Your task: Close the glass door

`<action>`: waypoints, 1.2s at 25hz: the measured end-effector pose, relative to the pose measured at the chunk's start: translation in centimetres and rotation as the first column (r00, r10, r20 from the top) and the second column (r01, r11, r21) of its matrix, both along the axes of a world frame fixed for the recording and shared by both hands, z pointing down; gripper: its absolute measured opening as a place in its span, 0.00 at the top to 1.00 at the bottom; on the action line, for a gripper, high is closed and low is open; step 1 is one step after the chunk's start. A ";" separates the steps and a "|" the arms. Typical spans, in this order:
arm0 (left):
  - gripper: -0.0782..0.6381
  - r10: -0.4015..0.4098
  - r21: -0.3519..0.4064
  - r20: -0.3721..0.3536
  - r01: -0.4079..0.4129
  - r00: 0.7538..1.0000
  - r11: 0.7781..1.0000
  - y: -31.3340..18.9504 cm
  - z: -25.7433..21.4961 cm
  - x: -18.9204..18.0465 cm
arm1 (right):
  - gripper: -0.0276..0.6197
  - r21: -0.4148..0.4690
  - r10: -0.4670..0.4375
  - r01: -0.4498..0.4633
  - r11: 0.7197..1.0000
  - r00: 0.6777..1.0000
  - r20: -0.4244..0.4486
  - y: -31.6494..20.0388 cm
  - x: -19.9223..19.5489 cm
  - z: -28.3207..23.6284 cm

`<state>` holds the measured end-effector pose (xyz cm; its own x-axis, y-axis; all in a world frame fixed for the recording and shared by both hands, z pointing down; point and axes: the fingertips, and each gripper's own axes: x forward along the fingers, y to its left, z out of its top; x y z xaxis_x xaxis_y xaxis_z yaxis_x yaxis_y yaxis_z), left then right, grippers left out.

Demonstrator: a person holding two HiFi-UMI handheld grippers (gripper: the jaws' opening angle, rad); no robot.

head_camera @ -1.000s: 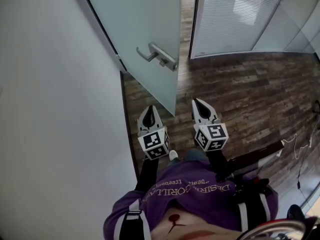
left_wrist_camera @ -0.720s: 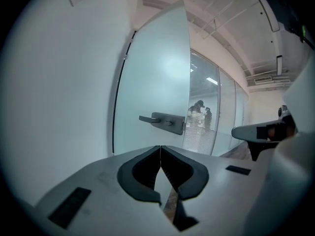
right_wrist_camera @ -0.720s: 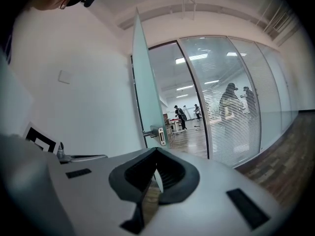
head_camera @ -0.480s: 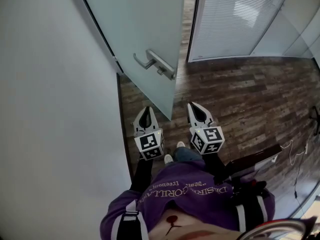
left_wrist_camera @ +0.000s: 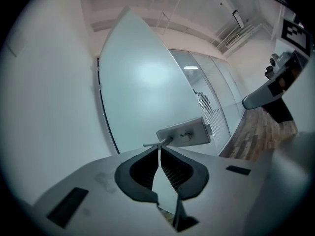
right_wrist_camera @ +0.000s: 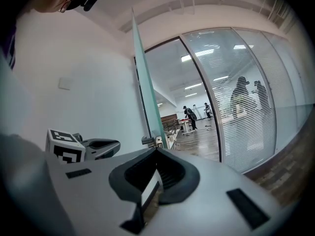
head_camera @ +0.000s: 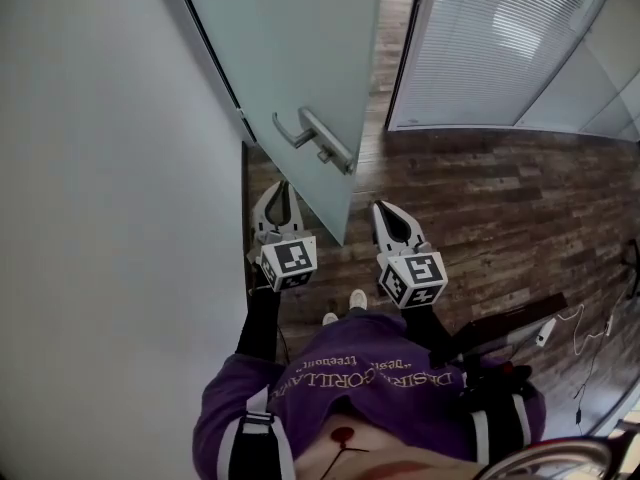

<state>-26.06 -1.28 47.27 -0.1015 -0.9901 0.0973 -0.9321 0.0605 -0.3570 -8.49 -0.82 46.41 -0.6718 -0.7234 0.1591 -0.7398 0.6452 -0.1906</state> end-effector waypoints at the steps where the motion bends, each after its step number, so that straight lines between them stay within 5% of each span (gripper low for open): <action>1: 0.89 0.000 0.006 0.031 0.000 1.000 1.000 -0.5 -0.4 -0.3 | 0.97 0.000 -0.009 0.009 1.000 1.000 -0.001 -0.1 -0.2 0.0; 7: 0.89 0.040 -0.009 0.290 -0.039 0.956 0.999 -3.8 -1.9 -1.3 | 0.97 -0.004 -0.061 0.061 0.998 0.998 0.005 -0.2 -0.7 -0.3; 13: 0.89 0.046 -0.035 0.318 -0.036 0.947 0.999 -6.6 -1.5 -2.4 | 0.97 0.033 -0.154 0.154 0.988 0.988 -0.012 -0.4 -2.8 -1.0; 21: 0.79 0.188 -0.172 0.452 -0.121 0.872 0.978 -8.9 0.4 -3.4 | 0.97 0.103 -0.256 0.260 0.960 0.965 -0.055 -1.4 -4.5 -1.6; 25: 0.70 0.296 -0.282 0.526 -0.165 0.797 0.945 -9.4 2.0 -3.4 | 0.97 0.118 -0.288 0.293 0.949 0.956 -0.061 -1.3 -5.8 -1.8; 30: 0.63 0.433 -0.420 0.623 -0.189 0.651 0.888 -10.3 3.9 -3.2 | 0.97 0.120 -0.282 0.287 0.950 0.958 -0.052 -1.3 -7.4 -2.8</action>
<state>-29.28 -11.61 51.15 0.0497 -0.9078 0.4165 -0.3564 -0.4057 -0.8417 -15.88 -2.09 43.61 -0.8485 -0.5186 0.1056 -0.5267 0.8469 -0.0729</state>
